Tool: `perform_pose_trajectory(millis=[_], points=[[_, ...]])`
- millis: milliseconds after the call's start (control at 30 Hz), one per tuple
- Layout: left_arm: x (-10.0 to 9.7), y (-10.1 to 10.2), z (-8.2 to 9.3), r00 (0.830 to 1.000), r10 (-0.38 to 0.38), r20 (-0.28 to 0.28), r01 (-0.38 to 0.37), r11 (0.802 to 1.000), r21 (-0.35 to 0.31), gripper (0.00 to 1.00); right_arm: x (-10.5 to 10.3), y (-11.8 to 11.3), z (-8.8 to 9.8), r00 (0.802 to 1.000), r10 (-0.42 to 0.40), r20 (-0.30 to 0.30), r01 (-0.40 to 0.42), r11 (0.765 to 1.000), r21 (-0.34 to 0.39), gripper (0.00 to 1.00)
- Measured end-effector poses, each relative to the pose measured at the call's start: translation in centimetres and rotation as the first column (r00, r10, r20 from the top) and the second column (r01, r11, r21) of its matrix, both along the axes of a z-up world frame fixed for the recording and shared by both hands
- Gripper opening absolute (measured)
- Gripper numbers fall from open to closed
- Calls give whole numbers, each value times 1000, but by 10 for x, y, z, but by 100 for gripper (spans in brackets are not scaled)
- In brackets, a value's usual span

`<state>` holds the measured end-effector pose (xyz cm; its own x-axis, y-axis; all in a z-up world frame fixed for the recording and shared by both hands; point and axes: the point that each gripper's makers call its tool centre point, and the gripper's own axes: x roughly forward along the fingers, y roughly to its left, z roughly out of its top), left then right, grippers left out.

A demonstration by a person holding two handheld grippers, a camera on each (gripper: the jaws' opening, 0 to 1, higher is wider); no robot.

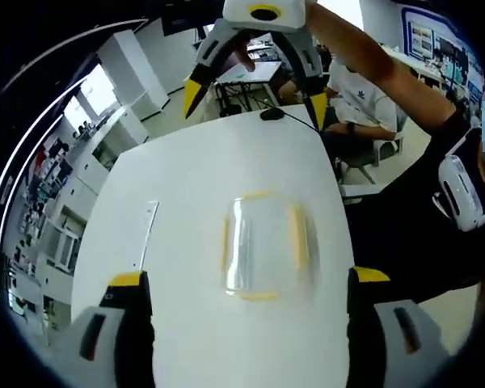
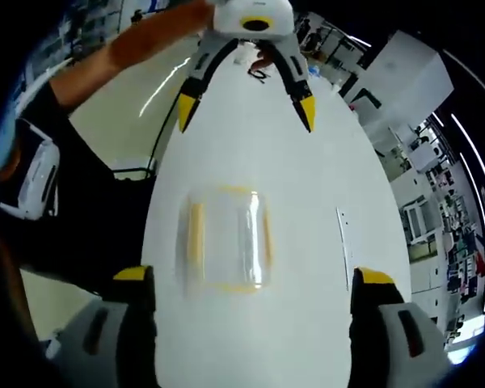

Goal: Snap each plastic latch of the storage box into its locked position after aligning the lid with the box until every specified latch is closed and the lid sits flush.

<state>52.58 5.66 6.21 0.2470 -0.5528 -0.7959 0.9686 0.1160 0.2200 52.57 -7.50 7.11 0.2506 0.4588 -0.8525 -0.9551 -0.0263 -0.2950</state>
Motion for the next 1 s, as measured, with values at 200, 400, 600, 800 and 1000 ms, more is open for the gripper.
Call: perform_pose_trajectory(millis=[200,400,600,800,1000], points=[[5,-2,-8,1000,7,-3,-7,1000,27,100,4,-3,-8,1000,-13,-23,12,1000,-28,100],[14,-6,-16,1000,14,-5,-14,999,46,100,10,4,-15,1000,6,-24,-6,1000,-17,100],[10,-6,-28,998,18,-56,-13,997,74,100,9,11,-24,998,26,-52,-28,999,-35,100],[8,-2,-41,995,25,-99,-15,995,97,100,11,16,-30,998,32,-54,-34,999,-36,100],[18,0,-41,996,53,-75,-47,996,82,100,11,17,-36,998,28,-60,-30,999,-31,100]])
